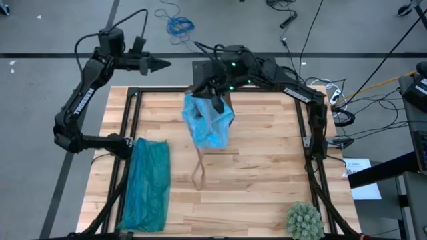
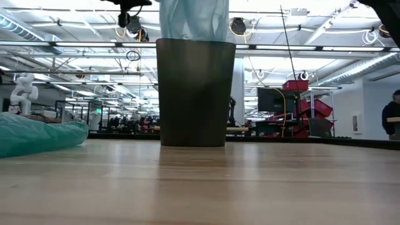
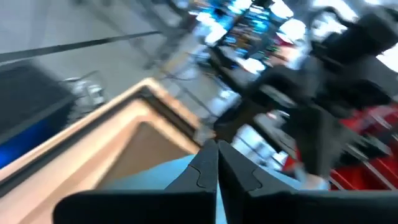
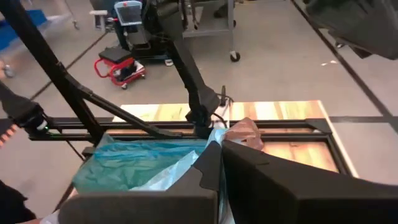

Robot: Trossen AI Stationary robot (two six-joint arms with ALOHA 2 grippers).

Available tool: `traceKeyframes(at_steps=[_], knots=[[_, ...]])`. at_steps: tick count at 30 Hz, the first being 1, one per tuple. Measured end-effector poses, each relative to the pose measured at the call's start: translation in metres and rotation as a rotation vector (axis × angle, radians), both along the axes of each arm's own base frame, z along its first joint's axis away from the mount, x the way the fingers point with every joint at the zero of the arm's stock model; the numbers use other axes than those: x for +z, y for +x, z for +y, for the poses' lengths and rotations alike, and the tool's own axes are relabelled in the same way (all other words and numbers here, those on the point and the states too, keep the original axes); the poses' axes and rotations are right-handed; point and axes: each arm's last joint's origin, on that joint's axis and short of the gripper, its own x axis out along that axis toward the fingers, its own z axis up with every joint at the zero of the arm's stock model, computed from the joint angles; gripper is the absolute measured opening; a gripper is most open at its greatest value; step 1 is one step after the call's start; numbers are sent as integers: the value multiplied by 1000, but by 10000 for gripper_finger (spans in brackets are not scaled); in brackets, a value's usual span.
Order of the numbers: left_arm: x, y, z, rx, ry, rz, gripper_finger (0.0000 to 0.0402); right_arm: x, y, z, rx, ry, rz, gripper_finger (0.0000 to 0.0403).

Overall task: Place trash/remove bag and relplace
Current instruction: Close the blue trash bag in the trash bin

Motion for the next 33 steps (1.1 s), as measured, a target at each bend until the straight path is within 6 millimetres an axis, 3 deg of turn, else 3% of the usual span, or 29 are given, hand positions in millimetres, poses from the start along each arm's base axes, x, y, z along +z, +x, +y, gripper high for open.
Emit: traceKeyframes(at_steps=[7,13,22,33], knots=[[17,15,-12,-241,149,-128,97,1,-4,-3,-26,-8,8,0],[19,29,-26,-375,276,-166,165,2,-5,-5,-26,-9,5,0],[18,38,-35,-437,410,-189,173,4,-6,-7,-26,-19,-8,0],[0,47,-31,-403,408,-90,173,5,-6,-7,-24,-22,-12,0]])
